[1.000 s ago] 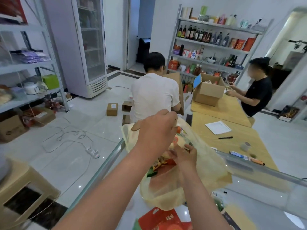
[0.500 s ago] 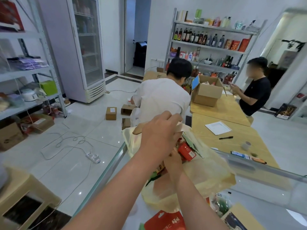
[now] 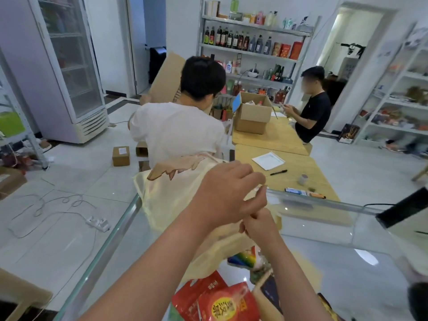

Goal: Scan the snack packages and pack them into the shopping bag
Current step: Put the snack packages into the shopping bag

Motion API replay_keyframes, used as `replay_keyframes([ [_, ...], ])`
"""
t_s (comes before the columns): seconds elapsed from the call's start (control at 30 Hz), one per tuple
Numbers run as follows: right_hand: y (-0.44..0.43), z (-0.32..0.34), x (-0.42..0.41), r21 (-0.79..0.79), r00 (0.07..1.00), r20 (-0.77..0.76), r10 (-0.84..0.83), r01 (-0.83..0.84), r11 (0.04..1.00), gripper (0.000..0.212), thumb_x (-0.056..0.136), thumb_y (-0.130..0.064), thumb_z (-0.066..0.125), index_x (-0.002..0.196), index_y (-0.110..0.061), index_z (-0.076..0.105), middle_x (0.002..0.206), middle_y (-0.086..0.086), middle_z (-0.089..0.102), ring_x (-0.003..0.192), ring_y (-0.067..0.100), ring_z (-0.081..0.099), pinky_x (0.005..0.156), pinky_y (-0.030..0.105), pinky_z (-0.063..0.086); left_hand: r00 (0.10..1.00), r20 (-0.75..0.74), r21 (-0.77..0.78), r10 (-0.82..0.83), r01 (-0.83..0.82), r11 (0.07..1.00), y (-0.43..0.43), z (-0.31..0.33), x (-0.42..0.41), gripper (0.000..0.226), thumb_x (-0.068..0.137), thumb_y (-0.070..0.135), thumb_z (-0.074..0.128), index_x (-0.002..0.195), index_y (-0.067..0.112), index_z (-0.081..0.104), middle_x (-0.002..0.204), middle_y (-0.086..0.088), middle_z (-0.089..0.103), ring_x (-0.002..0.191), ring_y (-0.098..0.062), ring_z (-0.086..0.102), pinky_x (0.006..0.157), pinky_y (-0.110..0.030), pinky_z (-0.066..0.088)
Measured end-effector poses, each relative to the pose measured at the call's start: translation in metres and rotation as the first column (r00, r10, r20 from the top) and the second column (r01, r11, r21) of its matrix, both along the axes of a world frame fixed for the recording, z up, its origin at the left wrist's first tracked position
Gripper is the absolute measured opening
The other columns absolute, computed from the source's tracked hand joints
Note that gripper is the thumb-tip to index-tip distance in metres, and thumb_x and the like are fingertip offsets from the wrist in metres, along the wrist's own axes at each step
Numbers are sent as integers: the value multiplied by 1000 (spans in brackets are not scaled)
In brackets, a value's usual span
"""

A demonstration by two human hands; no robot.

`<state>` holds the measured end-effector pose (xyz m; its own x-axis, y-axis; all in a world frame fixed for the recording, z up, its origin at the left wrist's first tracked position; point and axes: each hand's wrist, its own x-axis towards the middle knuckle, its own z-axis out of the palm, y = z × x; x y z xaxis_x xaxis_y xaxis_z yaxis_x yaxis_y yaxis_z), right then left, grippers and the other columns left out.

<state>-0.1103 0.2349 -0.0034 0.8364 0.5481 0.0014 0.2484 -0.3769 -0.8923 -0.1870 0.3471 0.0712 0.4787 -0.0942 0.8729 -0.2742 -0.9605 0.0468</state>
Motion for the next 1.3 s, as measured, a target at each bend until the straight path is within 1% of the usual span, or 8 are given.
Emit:
replay_keyframes([
  [0.1,-33,4,10,-159,1000,16,-11,13,987,34,88,-3,44,58,-14,55,43,-8,56,39,0,47,42,15,37,967,-252,25,-26,34,999,-30,-10,14,29,89,34,47,74,19,67,59,7,57,51,-12,49,44,-23,32],
  [0.23,-74,-17,36,-199,975,57,-213,221,955,31,82,1,46,59,-19,54,61,-1,58,61,14,53,53,22,37,708,-706,2,-4,8,1000,-58,-37,41,36,97,39,40,82,15,63,73,0,62,66,-17,54,55,-29,37],
  [0.4,-96,-68,74,-440,980,23,-198,187,878,9,89,-12,51,91,-17,59,104,10,64,90,20,55,68,24,35,424,-880,-277,-214,-92,956,-88,-73,67,35,100,38,41,102,16,68,98,-4,67,85,-20,60,75,-35,49],
  [0.57,-101,-97,102,-469,962,-112,-250,170,867,39,90,-28,55,126,-13,54,127,7,57,114,26,55,94,35,44,206,-925,-371,-318,-322,871,-107,-103,90,43,101,45,33,127,23,59,130,-1,58,114,-19,55,98,-34,42],
  [0.63,-101,-100,109,-462,955,-171,-242,140,876,14,89,-34,58,97,-22,59,99,-1,59,90,19,58,84,33,40,205,-933,-357,-294,-459,813,-111,-113,95,43,100,46,32,123,24,60,126,-2,60,102,-18,58,93,-34,45],
  [0.7,-100,-104,117,-402,946,-228,-229,122,907,28,87,-29,62,64,-24,47,66,-5,46,59,13,44,68,29,35,221,-940,-342,-261,-549,763,-116,-116,99,44,100,46,30,120,22,60,118,-3,62,95,-17,55,88,-33,43],
  [0.97,-109,-101,139,-315,888,-404,-218,89,945,16,80,-5,60,65,-9,61,61,2,57,52,11,50,36,14,35,247,-916,-400,-315,-623,673,-146,-114,111,47,104,40,23,139,20,46,149,-4,40,133,-20,39,97,-26,29],
  [1.3,-131,-76,162,25,790,-554,-263,332,943,25,83,3,49,60,-3,54,66,16,59,64,29,60,65,36,56,444,-832,-552,-333,-607,571,-167,-121,132,45,99,40,44,141,24,42,140,5,45,115,-3,36,89,-18,29],
])
